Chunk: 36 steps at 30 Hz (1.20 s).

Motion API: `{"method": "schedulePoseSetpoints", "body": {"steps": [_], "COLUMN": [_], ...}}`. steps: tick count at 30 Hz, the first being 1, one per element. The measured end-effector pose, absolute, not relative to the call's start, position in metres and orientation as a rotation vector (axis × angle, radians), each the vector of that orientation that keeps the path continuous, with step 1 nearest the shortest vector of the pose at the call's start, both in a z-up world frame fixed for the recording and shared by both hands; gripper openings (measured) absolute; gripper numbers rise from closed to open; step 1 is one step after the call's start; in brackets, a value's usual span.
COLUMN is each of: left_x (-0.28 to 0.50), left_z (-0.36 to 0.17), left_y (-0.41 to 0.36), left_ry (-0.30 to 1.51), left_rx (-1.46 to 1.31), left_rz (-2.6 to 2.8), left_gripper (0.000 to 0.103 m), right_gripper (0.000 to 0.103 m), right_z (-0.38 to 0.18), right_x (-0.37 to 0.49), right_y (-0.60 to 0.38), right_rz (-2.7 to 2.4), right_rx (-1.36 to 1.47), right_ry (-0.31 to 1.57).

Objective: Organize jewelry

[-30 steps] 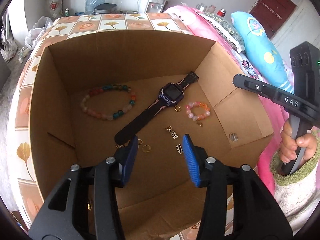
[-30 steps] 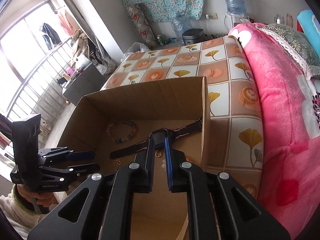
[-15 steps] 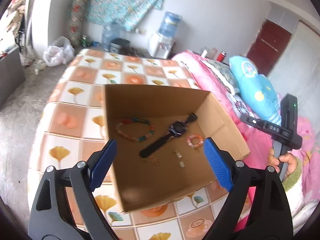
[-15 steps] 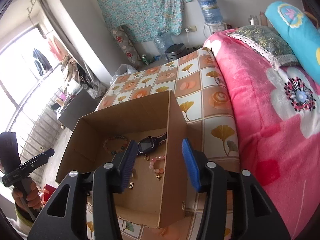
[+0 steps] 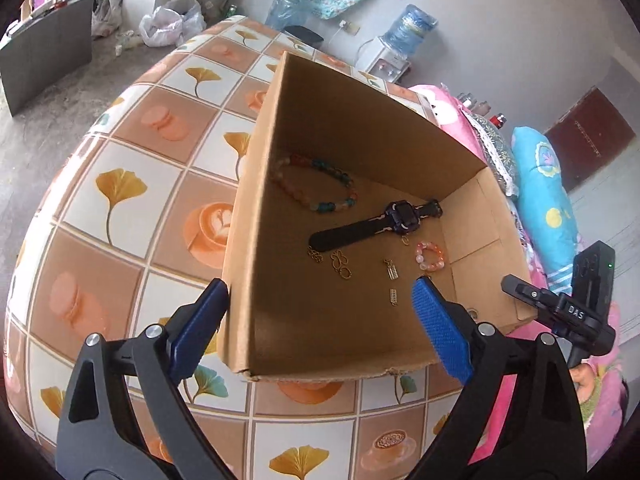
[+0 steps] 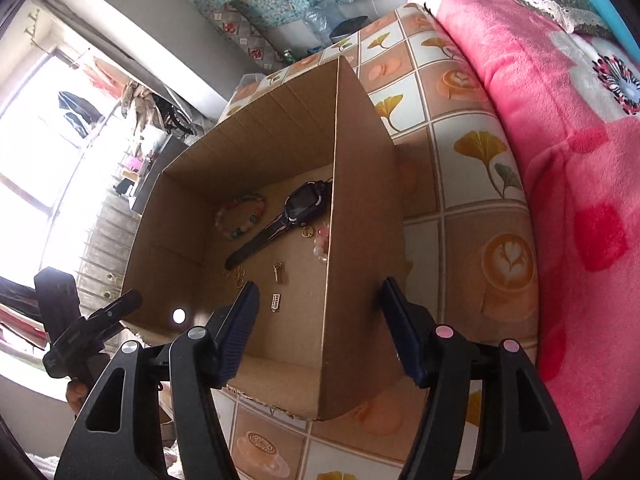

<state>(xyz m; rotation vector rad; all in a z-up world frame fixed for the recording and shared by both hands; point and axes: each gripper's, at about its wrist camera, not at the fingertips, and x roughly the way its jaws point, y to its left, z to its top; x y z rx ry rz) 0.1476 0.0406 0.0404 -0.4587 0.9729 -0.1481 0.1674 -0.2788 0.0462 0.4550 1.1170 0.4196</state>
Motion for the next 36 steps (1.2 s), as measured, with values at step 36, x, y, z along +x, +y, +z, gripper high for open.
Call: {"method": "schedulePoseSetpoints", "body": {"steps": [36], "left_x": [0.024], "left_z": [0.037], "left_y": [0.056], "left_ry": [0.901], "left_rx": [-0.421], "left_rz": [-0.256], "left_gripper": [0.089], "right_gripper": [0.062], "right_z": [0.068], "right_x": [0.002], "right_y": [-0.269], "right_rz": [0.304], "right_rx": [0.454], "right_ry": [1.072]}}
